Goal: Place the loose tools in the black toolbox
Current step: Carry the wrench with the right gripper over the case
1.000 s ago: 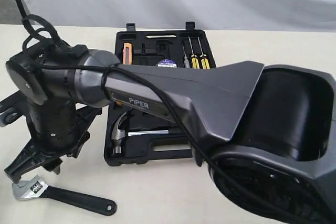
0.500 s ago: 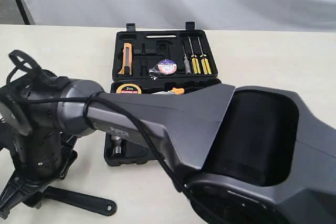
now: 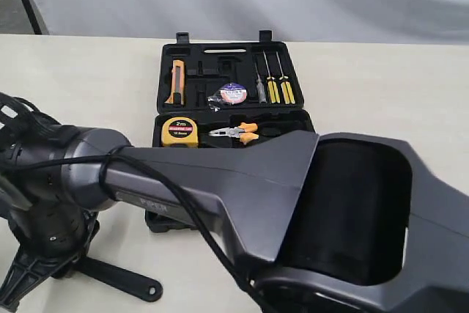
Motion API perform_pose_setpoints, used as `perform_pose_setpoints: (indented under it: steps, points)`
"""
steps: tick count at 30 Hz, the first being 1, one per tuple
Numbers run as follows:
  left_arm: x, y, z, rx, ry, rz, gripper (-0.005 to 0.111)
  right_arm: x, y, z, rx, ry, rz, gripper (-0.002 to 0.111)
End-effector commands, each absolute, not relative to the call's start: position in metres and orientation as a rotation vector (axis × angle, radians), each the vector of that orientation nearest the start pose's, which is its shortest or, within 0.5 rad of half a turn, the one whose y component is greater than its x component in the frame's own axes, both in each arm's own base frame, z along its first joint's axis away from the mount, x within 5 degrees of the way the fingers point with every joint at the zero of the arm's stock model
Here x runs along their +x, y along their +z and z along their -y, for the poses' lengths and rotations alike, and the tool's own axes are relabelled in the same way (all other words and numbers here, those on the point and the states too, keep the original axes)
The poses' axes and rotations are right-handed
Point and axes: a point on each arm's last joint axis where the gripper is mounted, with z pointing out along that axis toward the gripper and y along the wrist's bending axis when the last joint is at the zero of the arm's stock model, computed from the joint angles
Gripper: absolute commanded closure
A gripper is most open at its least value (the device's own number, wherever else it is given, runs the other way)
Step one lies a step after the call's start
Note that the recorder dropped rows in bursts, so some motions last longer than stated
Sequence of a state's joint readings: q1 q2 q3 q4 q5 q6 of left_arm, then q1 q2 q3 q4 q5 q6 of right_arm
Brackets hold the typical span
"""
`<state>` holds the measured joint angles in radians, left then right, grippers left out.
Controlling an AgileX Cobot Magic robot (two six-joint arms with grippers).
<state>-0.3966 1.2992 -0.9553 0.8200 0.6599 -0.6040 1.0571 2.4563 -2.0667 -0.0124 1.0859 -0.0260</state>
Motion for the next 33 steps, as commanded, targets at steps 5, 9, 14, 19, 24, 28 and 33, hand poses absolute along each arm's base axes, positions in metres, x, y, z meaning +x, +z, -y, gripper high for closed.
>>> perform_pose_setpoints:
  steps: [5, 9, 14, 19, 24, 28, 33]
  points:
    - [0.263, 0.307, 0.066, 0.306, 0.348, -2.223, 0.105, 0.271, 0.164, -0.412, -1.482, 0.060, -2.603, 0.109]
    - [0.263, 0.307, 0.066, 0.306, 0.348, -2.223, 0.105, 0.278, 0.164, -0.405, -1.467, 0.036, -2.632, 0.109]
    - [0.263, 0.307, 0.066, 0.306, 0.348, -2.223, 0.105, 0.280, 0.172, -0.402, -1.470, -0.013, -2.602, 0.109]
    - [0.263, 0.307, 0.066, 0.306, 0.348, -2.223, 0.105, 0.285, 0.202, -0.393, -1.447, 0.007, -2.546, 0.109]
    - [0.263, 0.307, 0.066, 0.306, 0.348, -2.223, 0.105, 0.300, 0.236, -0.373, -1.422, 0.017, -2.479, 0.109]
    - [0.263, 0.307, 0.066, 0.306, 0.348, -2.223, 0.105, 0.319, 0.259, -0.349, -1.330, 0.020, -2.477, 0.109]
    - [0.263, 0.307, 0.066, 0.306, 0.348, -2.223, 0.105, 0.337, 0.265, -0.319, -1.304, -0.011, -2.497, 0.109]
